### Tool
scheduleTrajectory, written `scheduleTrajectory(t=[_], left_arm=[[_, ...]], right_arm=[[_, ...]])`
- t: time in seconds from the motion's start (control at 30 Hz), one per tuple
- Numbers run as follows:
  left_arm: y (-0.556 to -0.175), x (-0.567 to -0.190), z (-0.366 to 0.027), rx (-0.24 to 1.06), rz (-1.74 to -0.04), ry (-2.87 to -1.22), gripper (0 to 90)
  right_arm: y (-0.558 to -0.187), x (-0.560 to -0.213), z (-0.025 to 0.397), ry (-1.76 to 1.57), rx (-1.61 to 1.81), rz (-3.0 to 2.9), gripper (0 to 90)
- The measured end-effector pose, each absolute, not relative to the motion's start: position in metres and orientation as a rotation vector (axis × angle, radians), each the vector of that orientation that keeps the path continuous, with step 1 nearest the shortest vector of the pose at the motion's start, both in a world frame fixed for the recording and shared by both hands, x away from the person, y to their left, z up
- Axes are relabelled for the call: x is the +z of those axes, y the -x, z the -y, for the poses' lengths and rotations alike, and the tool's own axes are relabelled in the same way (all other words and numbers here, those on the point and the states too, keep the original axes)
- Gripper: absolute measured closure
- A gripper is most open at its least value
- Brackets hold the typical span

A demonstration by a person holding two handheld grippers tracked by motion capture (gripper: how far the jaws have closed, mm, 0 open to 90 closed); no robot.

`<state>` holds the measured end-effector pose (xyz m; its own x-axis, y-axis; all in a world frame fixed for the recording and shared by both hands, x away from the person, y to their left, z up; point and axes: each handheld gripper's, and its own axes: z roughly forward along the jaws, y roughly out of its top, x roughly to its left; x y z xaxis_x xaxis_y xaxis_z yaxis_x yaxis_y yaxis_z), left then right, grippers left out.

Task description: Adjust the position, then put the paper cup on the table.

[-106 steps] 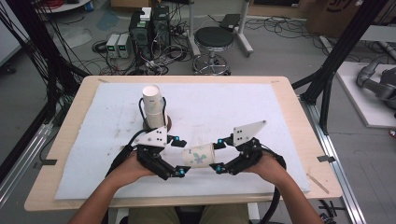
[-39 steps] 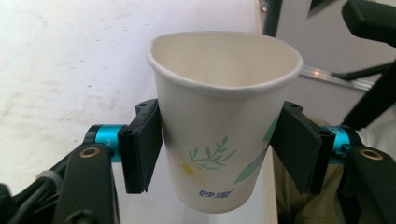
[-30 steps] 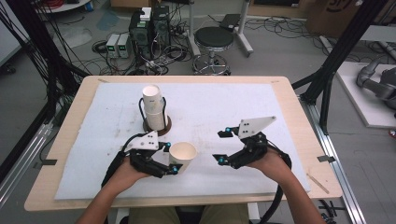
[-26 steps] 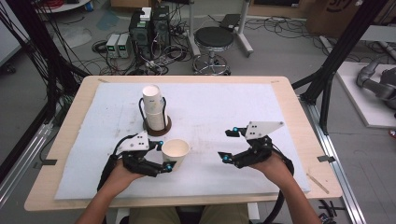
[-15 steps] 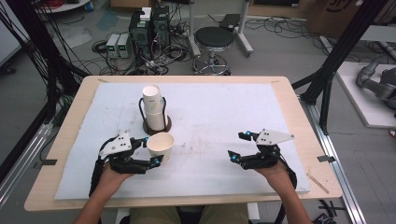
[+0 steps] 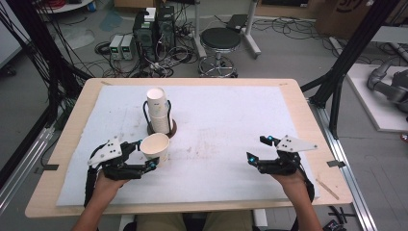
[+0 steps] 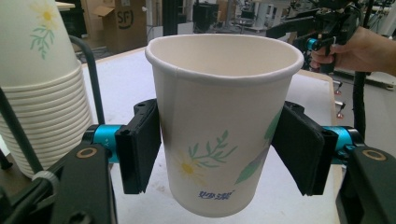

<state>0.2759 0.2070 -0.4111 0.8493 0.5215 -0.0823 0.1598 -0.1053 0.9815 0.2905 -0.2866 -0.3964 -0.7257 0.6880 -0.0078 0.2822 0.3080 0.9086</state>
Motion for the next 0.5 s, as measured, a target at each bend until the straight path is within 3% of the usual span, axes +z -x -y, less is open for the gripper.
scheduleTrajectory(t=[0.5], left_arm=[[-0.269,-0.408,-0.223,0.378,-0.566,-1.640,33.3]], right_arm=[[-0.295,-0.398,0.283,-0.857,1.404,-2.194,20.6]])
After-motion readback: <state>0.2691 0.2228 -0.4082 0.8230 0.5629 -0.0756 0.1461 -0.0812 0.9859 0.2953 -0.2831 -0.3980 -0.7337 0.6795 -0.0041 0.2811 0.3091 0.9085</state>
